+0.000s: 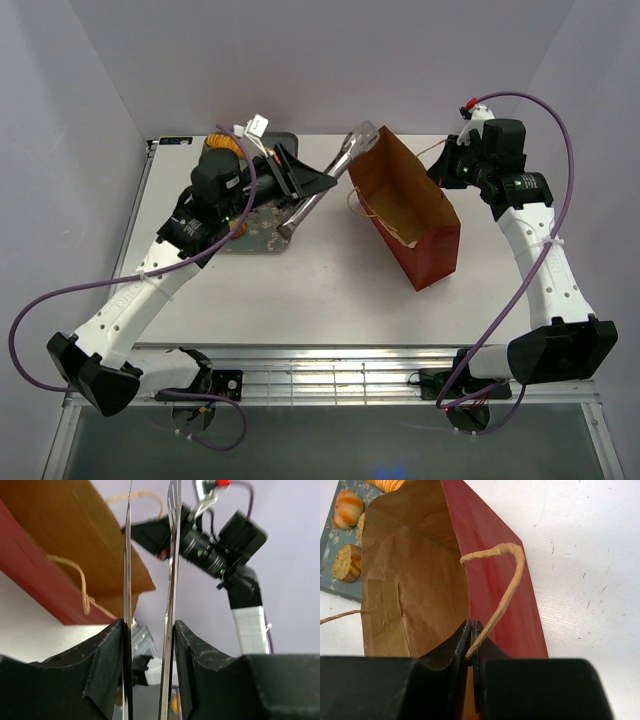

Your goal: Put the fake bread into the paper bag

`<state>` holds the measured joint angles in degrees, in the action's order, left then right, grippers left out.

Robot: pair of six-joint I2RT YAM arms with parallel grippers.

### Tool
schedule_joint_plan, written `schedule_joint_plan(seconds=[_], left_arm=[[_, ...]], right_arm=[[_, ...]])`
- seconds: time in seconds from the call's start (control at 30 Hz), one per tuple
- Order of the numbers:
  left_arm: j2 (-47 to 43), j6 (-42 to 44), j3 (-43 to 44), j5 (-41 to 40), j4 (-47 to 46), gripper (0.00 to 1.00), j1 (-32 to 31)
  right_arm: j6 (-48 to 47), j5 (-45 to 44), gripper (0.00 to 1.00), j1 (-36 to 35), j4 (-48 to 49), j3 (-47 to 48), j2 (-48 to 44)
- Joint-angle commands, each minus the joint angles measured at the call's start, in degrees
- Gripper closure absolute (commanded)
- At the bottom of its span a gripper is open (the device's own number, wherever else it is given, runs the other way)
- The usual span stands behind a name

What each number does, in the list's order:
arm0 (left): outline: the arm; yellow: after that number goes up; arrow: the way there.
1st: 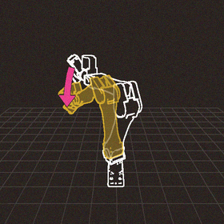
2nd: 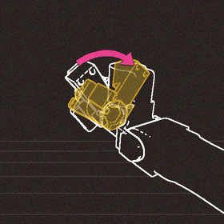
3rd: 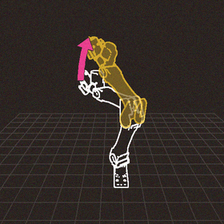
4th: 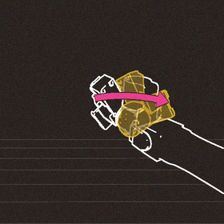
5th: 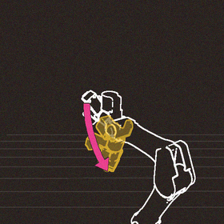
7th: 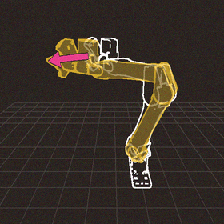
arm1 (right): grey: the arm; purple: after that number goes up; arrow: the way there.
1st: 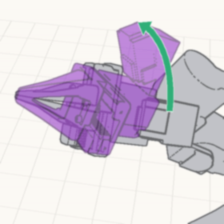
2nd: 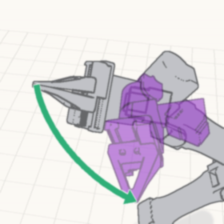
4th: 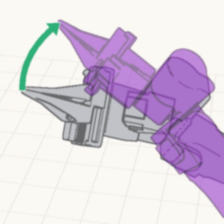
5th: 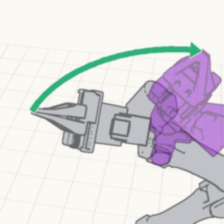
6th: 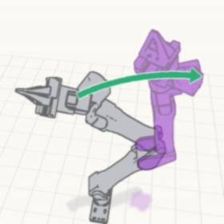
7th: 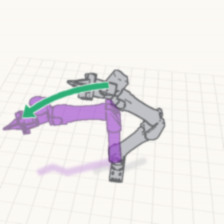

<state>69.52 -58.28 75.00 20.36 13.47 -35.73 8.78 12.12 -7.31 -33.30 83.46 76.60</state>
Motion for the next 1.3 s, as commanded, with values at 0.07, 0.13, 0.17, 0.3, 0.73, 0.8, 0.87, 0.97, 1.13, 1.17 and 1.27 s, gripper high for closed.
schedule_joint_plan(seconds=[0.07,0.13,0.17,0.3,0.73,0.8,0.87,0.97,1.13,1.17,1.27], left_arm=[[-2.72,6.59,6.47,-0.77,7.26,0.47,11.08],[-3.94,6.86,5.25,1.86,8.32,0.47,18.27],[-4.38,6.60,2.98,5.44,7.97,0.47,20.67],[-6.67,3.72,-5.62,15.81,4.12,0.48,32.28],[-11.95,-2.18,-30.60,22.52,-4.76,0.49,43.81],[-11.60,-5.25,-34.56,23.93,-8.35,0.49,43.99],[-10.37,-8.14,-37.80,25.33,-12.66,0.50,43.90],[-7.39,-11.49,-40.80,26.74,-18.55,0.50,43.99],[-5.09,-12.29,-43.09,25.00,-20.07,0.50,43.90],[-5.18,-12.29,-43.71,24.47,-20.41,0.50,43.90],[-6.14,-13.08,-46.17,23.33,-20.33,0.50,43.90]], right_arm=[[-0.69,-0.17,0.90,-0.07,1.04,-0.49,-1.80],[-0.95,-0.17,0.90,-0.07,1.04,-0.58,-1.89],[-1.04,-0.25,0.90,-0.07,1.13,-0.58,-1.89],[-1.22,-0.26,0.90,-0.07,1.04,-0.67,-1.89],[-1.13,1.15,0.90,-0.07,2.01,-2.16,-1.54],[-1.04,1.33,0.90,-0.07,2.01,-2.25,-1.63],[-1.13,1.42,0.90,-0.07,2.01,-2.25,-1.71],[-1.04,1.33,0.89,-0.07,1.92,-2.25,-1.89],[-0.95,1.33,0.89,-0.07,2.01,-2.43,-2.07],[-1.04,1.33,0.89,-0.07,2.01,-2.51,-2.07],[-0.95,1.24,0.89,-0.07,2.10,-2.78,-2.15]])
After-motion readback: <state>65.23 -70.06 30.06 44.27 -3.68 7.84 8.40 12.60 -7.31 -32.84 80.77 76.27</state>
